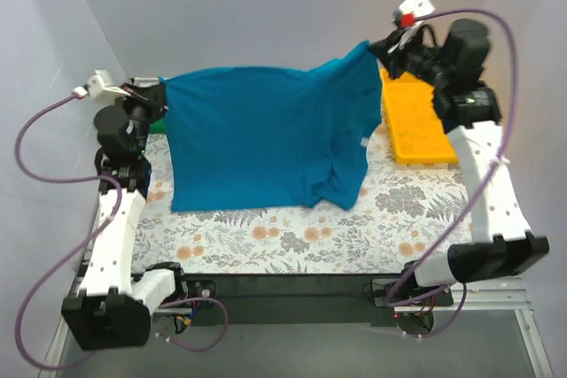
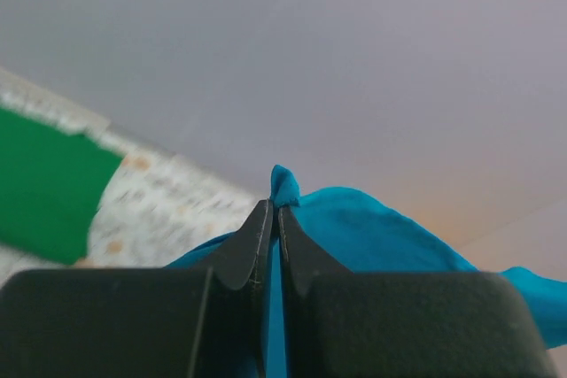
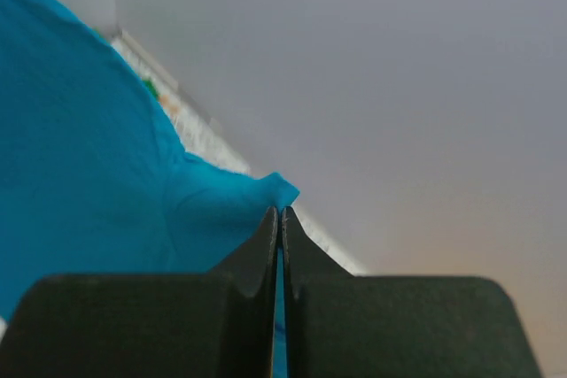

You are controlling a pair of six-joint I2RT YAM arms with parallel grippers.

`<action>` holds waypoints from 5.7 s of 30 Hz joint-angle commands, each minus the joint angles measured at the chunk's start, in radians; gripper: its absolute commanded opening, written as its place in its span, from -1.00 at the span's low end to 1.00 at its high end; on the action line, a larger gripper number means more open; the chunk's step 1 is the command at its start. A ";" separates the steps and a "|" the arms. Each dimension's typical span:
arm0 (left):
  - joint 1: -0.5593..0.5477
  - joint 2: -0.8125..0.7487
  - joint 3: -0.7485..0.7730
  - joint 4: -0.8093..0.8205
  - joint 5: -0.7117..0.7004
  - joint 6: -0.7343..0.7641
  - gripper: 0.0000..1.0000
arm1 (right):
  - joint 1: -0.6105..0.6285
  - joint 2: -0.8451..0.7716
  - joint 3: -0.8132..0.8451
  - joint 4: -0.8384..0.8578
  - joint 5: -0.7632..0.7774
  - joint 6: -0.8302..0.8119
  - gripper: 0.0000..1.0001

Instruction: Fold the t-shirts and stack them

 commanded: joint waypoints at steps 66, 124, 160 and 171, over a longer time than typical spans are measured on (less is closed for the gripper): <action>-0.003 0.758 0.249 0.086 -0.014 0.193 -1.00 | -0.107 0.392 -0.155 0.426 0.018 0.107 -0.97; -0.003 0.647 0.111 0.103 0.060 0.268 -1.00 | -0.081 0.234 -0.468 0.440 0.023 0.042 -0.97; -0.003 0.744 0.134 0.156 0.025 0.312 -1.00 | -0.084 0.033 -0.706 0.443 -0.042 0.038 -0.97; -0.003 0.752 0.119 0.195 -0.015 0.322 -1.00 | -0.084 -0.028 -0.770 0.442 -0.036 0.032 -0.97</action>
